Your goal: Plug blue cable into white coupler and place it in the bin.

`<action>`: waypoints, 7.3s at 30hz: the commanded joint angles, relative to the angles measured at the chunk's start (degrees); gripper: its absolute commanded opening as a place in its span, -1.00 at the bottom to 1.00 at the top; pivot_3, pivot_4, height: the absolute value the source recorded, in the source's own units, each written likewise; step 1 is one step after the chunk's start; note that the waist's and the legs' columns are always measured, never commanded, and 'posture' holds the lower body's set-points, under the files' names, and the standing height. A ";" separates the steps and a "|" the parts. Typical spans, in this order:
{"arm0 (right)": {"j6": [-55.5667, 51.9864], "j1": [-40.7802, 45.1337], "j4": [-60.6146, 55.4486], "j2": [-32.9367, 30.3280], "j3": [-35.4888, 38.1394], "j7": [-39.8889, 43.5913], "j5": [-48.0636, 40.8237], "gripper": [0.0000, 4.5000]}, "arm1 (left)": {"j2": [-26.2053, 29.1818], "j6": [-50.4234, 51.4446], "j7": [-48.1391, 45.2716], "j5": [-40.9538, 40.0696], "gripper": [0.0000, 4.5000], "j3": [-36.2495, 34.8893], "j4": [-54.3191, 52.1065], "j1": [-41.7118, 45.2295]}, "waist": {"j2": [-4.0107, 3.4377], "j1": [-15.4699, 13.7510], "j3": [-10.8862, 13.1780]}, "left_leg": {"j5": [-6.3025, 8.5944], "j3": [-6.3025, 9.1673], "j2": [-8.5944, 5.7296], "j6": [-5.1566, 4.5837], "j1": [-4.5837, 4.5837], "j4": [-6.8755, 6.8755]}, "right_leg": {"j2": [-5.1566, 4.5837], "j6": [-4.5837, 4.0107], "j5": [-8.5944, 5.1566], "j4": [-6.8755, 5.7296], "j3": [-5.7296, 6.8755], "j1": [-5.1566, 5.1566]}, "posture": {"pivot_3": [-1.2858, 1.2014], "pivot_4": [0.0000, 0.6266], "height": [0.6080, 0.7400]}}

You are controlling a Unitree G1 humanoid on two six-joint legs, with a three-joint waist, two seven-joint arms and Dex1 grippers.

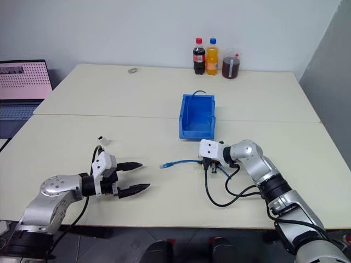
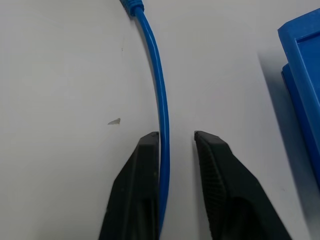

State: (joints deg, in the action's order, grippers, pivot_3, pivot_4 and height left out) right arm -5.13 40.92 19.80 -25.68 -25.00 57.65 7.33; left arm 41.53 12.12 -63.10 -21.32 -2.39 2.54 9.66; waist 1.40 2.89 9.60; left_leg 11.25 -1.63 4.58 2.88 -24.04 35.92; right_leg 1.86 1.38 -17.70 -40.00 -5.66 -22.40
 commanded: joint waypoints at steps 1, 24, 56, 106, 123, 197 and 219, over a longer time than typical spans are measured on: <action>-3.57 -1.39 -7.71 -2.01 2.59 3.83 -3.39 0.00 | -1.68 -0.72 1.14 0.27 1.00 0.14 0.30 3.42 | 0.00 0.01 0.00 | 0.00 0.00 0.00 0.00 0.00 0.00 | 0.00 0.00 0.00 0.00 0.00 0.00 | 0.03 -0.52 1.00; -35.74 -11.27 -42.23 -6.05 9.63 -0.45 -19.95 0.15 | -7.24 -11.81 -6.54 16.54 0.28 15.71 25.36 17.82 | 0.04 -1.22 -0.08 | 0.00 0.08 -0.05 0.00 0.00 0.06 | 0.02 0.28 -0.13 0.01 0.04 0.09 | 0.03 -0.52 1.00; -41.32 -33.37 -56.82 -2.19 19.87 -14.47 -36.25 0.15 | -10.54 25.34 -4.13 -11.18 -0.89 4.38 -3.55 14.68 | 0.01 -0.67 -0.34 | 0.00 0.22 -0.04 0.00 -0.28 0.06 | 0.01 0.45 -0.08 0.10 0.10 -0.04 | 0.03 -0.52 1.00; -53.39 -18.91 -42.20 9.55 28.70 -25.45 -66.37 -0.98 | -10.68 34.72 3.29 -23.16 -0.44 0.70 -8.24 15.63 | 0.19 0.39 -0.10 | 0.01 0.29 -0.04 0.00 -0.38 -0.20 | 0.03 0.44 -0.07 0.55 0.13 -0.06 | 0.03 -0.52 1.00; -48.27 -19.47 -40.63 6.07 27.43 -24.00 -60.74 -0.99 | -18.80 1.40 36.77 7.34 0.97 -6.79 -9.53 -3.77 | 0.20 -0.22 -0.10 | 0.01 0.10 -0.02 0.00 -0.90 -0.19 | -0.05 0.47 -0.03 0.52 -0.05 -0.70 | 0.03 -0.52 1.00; -46.96 -16.01 -36.93 4.84 26.18 -21.67 -58.18 -0.99 | -36.15 -1.09 100.18 17.26 -0.13 -20.09 29.50 31.70 | 0.28 -1.19 -0.12 | -0.02 0.12 -0.14 0.05 -0.92 0.03 | -0.02 0.67 0.17 0.30 -0.04 -0.66 | 0.03 -0.52 1.00; -46.48 -16.35 -38.35 5.29 26.67 -22.64 -58.38 -0.99 | -36.11 9.42 82.84 12.64 -0.65 -14.16 13.34 21.01 | 0.25 -1.08 -0.14 | -0.02 0.09 -0.15 0.06 -0.88 0.03 | -0.03 0.46 0.29 0.19 -0.07 -0.66 | 0.03 -0.52 1.00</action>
State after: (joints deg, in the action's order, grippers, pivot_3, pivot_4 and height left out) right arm -52.76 23.77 -15.65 -20.71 0.66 35.28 -50.42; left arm 4.92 17.02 27.79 -6.03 -19.83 21.51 33.52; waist 1.65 1.81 9.46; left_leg 11.22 -1.55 4.43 2.95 -24.90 35.96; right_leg 1.83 1.84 -17.40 -39.88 -5.73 -23.06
